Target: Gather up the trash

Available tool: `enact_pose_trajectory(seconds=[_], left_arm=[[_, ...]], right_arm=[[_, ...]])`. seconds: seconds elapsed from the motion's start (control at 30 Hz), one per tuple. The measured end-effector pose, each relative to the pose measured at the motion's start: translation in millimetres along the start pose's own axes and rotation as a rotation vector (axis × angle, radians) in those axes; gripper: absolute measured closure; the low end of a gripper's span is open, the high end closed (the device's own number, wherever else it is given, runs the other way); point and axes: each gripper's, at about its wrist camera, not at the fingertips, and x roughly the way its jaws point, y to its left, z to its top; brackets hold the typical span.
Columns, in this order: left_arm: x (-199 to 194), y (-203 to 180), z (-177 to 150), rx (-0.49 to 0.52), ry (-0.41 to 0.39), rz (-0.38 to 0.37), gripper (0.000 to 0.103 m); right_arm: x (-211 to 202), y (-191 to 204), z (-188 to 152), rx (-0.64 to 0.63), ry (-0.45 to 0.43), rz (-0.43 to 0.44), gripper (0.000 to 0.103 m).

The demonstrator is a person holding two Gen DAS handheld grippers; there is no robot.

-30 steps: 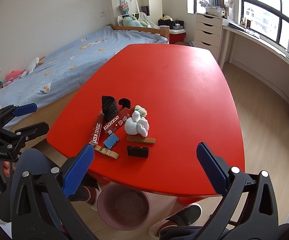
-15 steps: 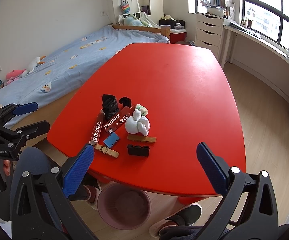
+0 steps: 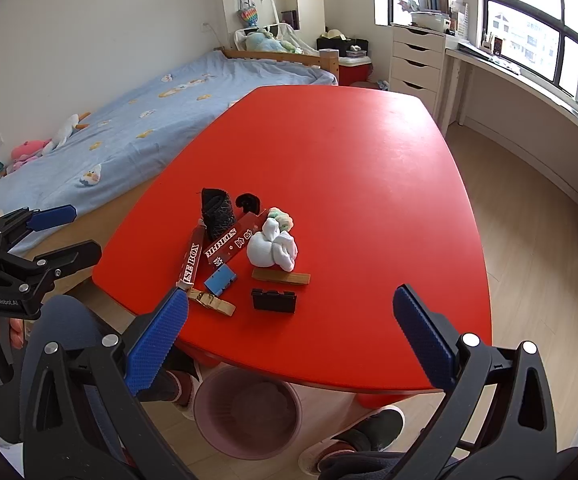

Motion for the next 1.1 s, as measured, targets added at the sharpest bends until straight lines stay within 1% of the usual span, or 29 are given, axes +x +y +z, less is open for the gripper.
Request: enact_pose_trajectory(seconds=[0.27, 0.43, 0.67, 0.9, 1.0, 1.1], left_arm=[[6.0, 0.5, 6.8, -0.010, 0.018, 0.008, 0.005], [16.3, 0.5, 12.2, -0.026, 0.056, 0.002, 0.005], [44.1, 0.0, 19.5, -0.060, 0.145, -0.010, 0.005], [82.1, 0.5, 19.8, -0.105, 0.259, 0.030, 0.005], [97.6, 0.6, 17.6, -0.127, 0.314, 0.043, 0.005], [111.1, 1.3, 14.9, -0.144, 0.352, 0.069, 0.005]], right_arm=[[1.5, -3.1, 4.6, -0.001, 0.003, 0.010, 0.003], [9.4, -7.2, 14.9, 0.002, 0.018, 0.019, 0.003], [30.5, -14.0, 33.5, 0.000, 0.057, 0.027, 0.003], [60.5, -18.9, 50.6, 0.003, 0.113, 0.019, 0.003], [75.3, -19.2, 54.3, 0.003, 0.149, 0.018, 0.003], [89.6, -18.8, 56.0, 0.005, 0.179, 0.011, 0.003]])
